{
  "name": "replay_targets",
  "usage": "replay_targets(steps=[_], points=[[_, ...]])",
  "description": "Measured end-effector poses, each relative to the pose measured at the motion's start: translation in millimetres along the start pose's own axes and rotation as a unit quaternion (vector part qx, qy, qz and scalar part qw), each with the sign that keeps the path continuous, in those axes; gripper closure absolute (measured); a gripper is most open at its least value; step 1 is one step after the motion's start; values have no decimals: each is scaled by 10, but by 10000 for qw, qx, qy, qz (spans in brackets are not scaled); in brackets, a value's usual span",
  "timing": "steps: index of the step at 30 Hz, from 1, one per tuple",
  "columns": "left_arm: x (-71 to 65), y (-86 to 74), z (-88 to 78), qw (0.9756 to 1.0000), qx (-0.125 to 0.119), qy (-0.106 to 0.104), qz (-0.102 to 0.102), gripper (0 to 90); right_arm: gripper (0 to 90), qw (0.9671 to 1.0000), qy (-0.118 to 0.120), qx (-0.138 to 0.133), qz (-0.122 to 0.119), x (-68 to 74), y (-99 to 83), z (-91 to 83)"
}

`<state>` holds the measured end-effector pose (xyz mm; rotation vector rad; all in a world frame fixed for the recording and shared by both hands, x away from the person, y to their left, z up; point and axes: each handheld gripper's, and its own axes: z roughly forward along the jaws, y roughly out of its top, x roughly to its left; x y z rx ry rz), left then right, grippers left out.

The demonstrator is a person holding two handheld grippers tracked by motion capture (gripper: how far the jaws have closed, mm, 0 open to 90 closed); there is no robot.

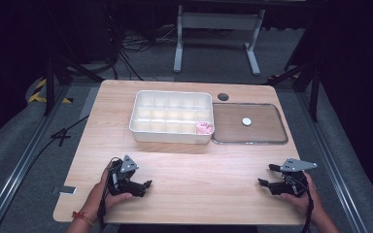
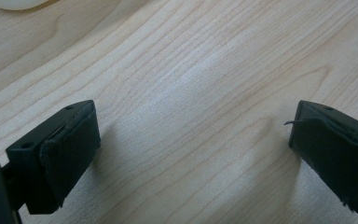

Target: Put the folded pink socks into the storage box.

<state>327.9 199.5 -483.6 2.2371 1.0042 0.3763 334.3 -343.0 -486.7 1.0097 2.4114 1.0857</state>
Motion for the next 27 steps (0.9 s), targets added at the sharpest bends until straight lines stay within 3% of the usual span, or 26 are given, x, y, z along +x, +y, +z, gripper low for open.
replay_targets(steps=[27], points=[[3,12,19,10000,5,-53,3,5,231,10000,-56,10,58,7,1,0]])
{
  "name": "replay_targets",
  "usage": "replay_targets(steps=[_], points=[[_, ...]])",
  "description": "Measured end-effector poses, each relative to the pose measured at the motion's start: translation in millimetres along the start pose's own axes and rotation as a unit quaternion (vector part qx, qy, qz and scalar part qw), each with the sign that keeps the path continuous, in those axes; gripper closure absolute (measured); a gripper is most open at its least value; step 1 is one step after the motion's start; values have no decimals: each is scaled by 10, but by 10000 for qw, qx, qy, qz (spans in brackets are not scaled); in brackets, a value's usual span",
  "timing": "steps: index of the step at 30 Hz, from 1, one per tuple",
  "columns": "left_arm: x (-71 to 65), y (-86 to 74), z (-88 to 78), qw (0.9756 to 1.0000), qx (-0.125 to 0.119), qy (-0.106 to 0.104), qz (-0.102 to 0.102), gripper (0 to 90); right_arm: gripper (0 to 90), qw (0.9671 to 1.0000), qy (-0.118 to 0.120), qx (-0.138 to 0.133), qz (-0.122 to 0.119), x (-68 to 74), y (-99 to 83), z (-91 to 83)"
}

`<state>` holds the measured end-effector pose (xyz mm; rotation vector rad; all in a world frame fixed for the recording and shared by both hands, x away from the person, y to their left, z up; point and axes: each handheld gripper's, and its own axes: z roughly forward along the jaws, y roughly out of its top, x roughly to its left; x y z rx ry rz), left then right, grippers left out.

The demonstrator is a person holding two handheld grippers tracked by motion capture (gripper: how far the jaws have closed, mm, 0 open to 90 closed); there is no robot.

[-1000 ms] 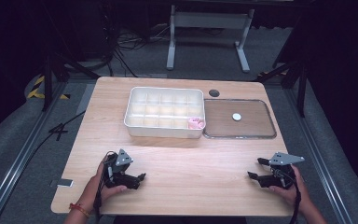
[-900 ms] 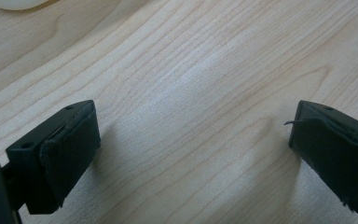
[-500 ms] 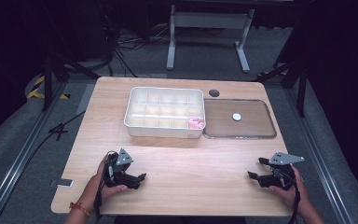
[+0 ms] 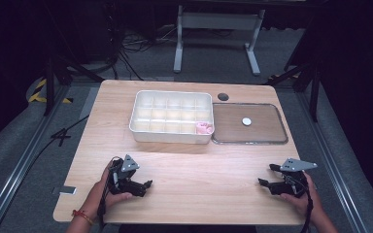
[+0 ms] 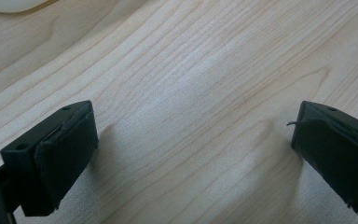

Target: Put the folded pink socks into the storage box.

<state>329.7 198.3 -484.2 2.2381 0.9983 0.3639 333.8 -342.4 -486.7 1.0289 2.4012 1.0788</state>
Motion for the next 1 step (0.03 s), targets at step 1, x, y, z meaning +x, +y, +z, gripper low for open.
replay_targets(steps=[1], points=[[0,0,0,10000,3,-2,2,5,231,10000,0,0,0,0,0,0]])
